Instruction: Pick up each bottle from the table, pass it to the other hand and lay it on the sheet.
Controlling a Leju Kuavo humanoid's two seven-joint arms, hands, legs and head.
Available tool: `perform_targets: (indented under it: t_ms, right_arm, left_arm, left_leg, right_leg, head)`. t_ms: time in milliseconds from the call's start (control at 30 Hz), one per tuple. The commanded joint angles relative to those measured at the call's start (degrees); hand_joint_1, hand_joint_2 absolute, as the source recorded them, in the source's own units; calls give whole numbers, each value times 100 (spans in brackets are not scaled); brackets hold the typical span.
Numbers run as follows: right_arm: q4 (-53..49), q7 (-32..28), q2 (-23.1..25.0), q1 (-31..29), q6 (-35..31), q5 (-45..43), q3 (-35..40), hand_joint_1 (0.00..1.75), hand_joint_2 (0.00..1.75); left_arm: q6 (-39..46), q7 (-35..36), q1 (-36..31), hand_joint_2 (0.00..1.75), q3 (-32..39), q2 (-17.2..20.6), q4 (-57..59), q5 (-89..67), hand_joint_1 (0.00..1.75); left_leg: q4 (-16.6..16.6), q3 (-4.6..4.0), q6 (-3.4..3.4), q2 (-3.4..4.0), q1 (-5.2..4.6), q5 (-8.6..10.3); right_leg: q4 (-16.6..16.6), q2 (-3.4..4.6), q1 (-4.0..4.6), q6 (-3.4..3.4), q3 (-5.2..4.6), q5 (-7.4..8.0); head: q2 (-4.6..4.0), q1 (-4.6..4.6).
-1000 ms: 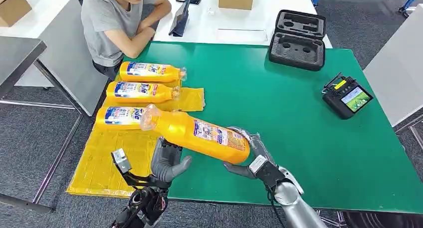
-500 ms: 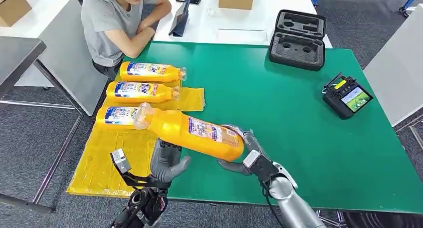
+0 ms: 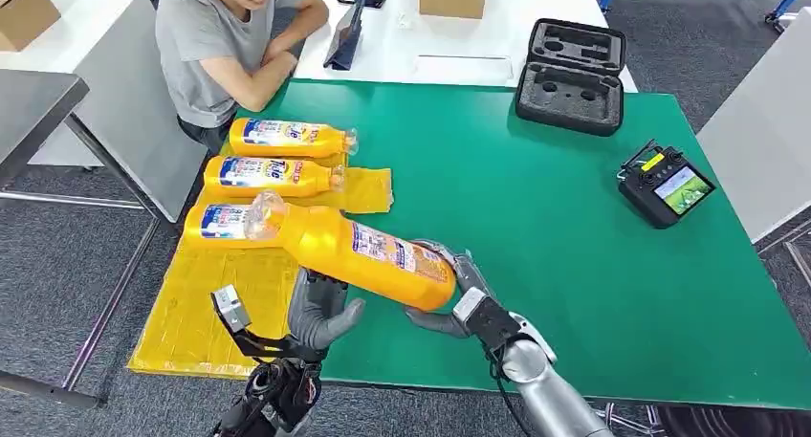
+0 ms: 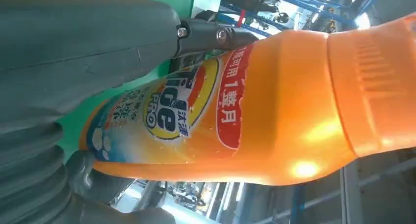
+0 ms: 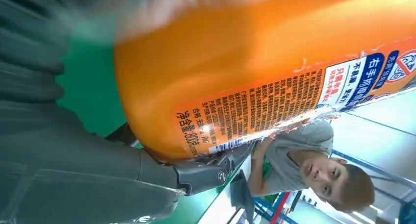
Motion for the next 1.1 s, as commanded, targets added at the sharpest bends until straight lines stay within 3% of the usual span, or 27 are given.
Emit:
perform_targets:
  t_ms: [33,1100]
  right_arm:
    - [268,2,61,-248,-24,84,382,147,175]
    - [60,2,-145,-317,-259,-141,538,138,175]
  left_arm:
    - [2,-400,-178,175,-63,95,324,-18,0]
    - [-115,-400,-172,175,-77,99,312,-24,0]
  left_leg:
    - [-4,12,-7,14,2,-2]
    - [-1,7,-6,9,0,-1]
  right_leg:
    - [-4,10,2,-9,8,2]
    - [-1,5,1,-8,4,1]
  head:
    - [0,0]
    - [0,0]
